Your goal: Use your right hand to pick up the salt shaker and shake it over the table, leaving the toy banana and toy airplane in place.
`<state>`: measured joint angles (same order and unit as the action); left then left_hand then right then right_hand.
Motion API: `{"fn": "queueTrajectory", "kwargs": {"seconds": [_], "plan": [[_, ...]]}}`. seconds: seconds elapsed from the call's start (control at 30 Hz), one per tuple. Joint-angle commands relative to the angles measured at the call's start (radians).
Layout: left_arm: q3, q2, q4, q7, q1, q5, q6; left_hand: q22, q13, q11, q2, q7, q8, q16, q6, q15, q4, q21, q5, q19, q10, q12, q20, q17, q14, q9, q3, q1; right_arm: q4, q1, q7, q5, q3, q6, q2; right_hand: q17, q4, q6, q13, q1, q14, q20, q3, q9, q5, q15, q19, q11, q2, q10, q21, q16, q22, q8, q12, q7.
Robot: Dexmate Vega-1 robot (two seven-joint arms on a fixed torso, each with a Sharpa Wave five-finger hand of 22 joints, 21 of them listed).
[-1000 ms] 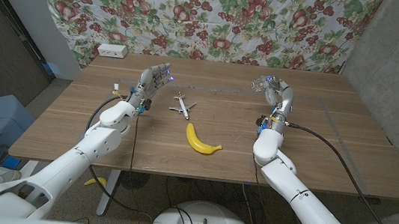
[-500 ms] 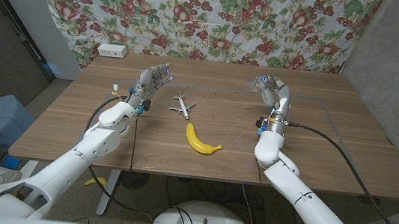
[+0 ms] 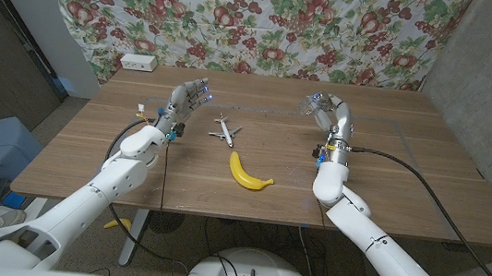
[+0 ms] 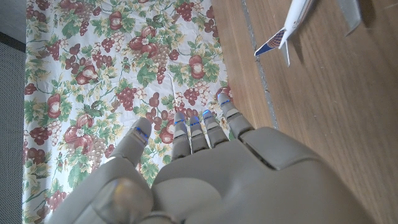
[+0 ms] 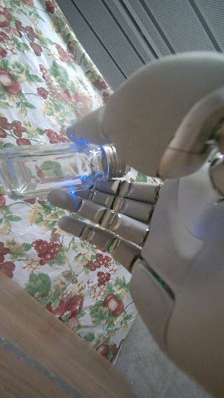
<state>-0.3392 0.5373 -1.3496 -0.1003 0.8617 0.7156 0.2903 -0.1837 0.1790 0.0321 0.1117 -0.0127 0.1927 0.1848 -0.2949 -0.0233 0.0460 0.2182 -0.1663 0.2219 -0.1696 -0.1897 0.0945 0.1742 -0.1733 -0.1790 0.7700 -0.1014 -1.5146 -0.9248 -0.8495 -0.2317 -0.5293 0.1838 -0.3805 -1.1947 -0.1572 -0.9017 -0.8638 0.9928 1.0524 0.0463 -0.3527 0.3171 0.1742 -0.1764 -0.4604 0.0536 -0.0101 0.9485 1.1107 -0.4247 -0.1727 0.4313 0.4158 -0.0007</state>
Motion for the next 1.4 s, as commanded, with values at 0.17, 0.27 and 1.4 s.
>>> {"fn": "queueTrajectory", "kwargs": {"seconds": [0.17,0.27,1.4], "plan": [[-0.001,0.004,0.003,-0.013,-0.004,0.005,-0.007,-0.005,0.002,-0.006,0.052,-0.003,0.002,0.002,-0.014,0.006,-0.005,-0.002,-0.004,0.009,-0.013,-0.009,0.0,0.002,-0.011,-0.004,0.003,0.014,-0.055,0.014,0.083,-0.04,-0.035,-0.098,-0.05,0.001,0.004,-0.06,0.0,0.122,0.006,0.112,-0.101,0.0,0.008,-0.043,0.003,0.119,0.119,0.115,-0.004,0.006,-0.001,-0.002,-0.005,-0.062],[-0.001,0.005,0.002,-0.012,-0.004,0.005,-0.009,-0.005,0.002,-0.005,0.051,-0.005,0.003,0.003,-0.019,0.007,-0.006,-0.001,-0.004,0.009,-0.018,-0.011,0.001,0.002,-0.015,-0.004,0.004,0.015,-0.065,0.02,0.104,-0.052,-0.047,-0.125,-0.059,0.001,0.004,-0.065,0.001,0.121,0.007,0.112,-0.101,-0.001,0.008,-0.043,0.003,0.119,0.119,0.116,-0.004,0.006,-0.001,-0.001,-0.006,-0.06],[0.002,0.009,-0.01,-0.003,0.007,0.009,-0.019,-0.005,0.002,-0.019,0.046,-0.02,0.008,0.005,-0.057,0.009,-0.016,0.0,-0.005,0.015,-0.073,-0.023,0.005,0.002,-0.037,-0.005,0.011,0.027,-0.039,0.084,0.213,-0.093,-0.14,-0.196,-0.087,0.003,0.003,-0.066,0.005,0.118,0.01,0.112,-0.102,-0.009,0.007,-0.044,-0.002,0.121,0.117,0.119,-0.005,0.011,-0.001,-0.009,-0.014,-0.063]]}}
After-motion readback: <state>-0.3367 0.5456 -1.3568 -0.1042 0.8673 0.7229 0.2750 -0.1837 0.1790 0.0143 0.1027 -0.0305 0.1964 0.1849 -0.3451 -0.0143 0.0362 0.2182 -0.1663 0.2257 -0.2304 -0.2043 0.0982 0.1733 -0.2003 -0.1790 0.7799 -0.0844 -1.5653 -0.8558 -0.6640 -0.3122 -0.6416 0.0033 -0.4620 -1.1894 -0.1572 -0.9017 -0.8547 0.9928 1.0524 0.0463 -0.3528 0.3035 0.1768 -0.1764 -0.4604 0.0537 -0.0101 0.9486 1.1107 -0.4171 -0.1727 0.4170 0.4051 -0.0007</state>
